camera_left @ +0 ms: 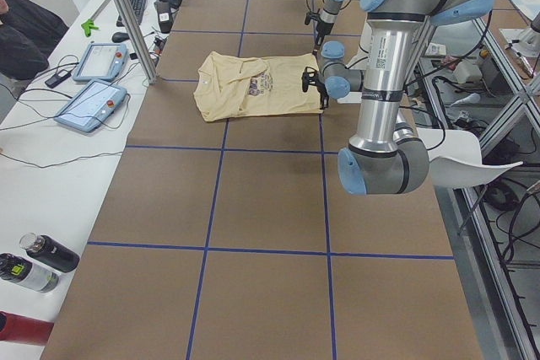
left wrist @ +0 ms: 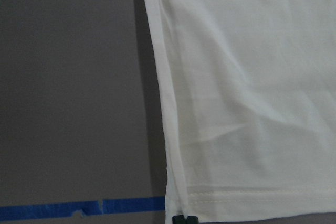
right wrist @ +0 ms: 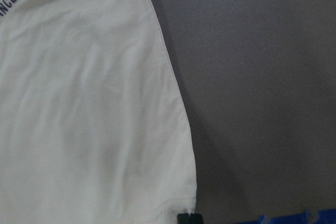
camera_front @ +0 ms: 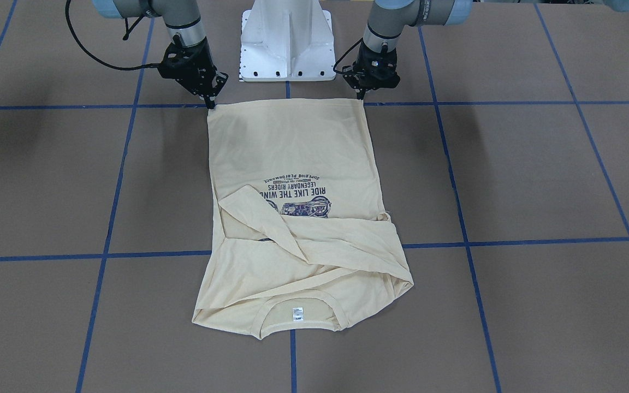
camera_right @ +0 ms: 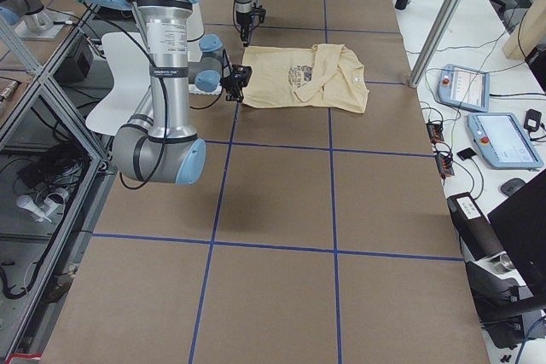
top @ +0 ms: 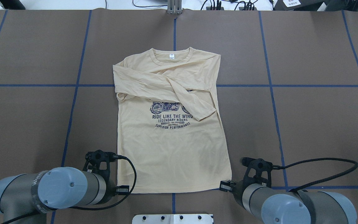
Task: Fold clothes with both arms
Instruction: 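Lift the hem with both grippers and fold it toward the collar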
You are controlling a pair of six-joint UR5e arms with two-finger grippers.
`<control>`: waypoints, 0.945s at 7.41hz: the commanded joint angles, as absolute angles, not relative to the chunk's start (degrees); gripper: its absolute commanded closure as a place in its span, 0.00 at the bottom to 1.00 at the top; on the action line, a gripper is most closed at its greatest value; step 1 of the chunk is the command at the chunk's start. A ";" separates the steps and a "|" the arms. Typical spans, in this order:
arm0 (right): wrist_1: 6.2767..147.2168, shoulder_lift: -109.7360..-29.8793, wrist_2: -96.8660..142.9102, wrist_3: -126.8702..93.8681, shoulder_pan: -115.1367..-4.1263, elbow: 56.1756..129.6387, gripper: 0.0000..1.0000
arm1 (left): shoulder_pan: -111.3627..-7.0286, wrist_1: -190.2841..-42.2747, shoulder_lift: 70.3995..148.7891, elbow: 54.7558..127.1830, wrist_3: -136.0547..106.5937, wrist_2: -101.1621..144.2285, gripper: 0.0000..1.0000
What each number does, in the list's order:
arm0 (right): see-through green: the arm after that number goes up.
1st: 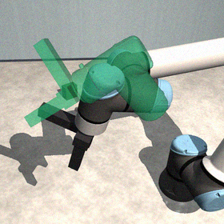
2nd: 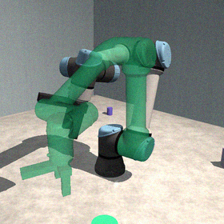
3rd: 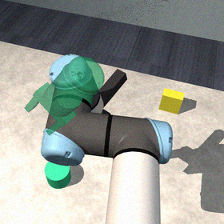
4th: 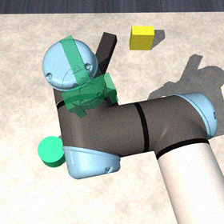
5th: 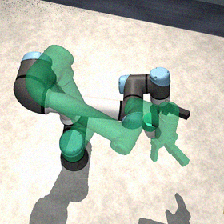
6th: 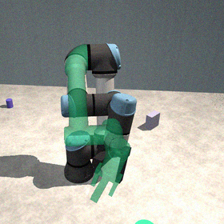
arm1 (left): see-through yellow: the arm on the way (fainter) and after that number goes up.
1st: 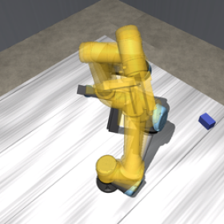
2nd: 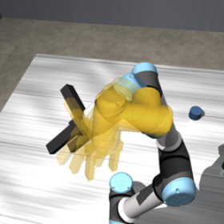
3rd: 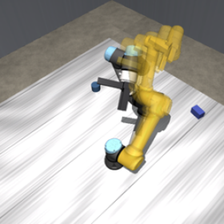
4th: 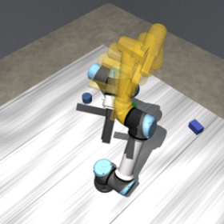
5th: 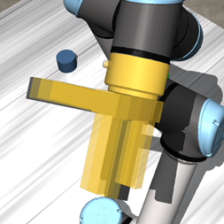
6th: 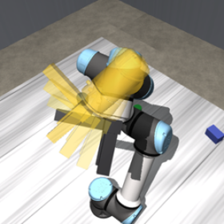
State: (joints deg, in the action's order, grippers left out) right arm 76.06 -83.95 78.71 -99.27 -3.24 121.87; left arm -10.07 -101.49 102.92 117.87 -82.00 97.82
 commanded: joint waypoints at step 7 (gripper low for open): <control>97.38 -75.56 101.34 -98.97 -16.75 140.88 1.00 | -17.54 -84.99 106.49 136.21 -79.04 113.57 1.00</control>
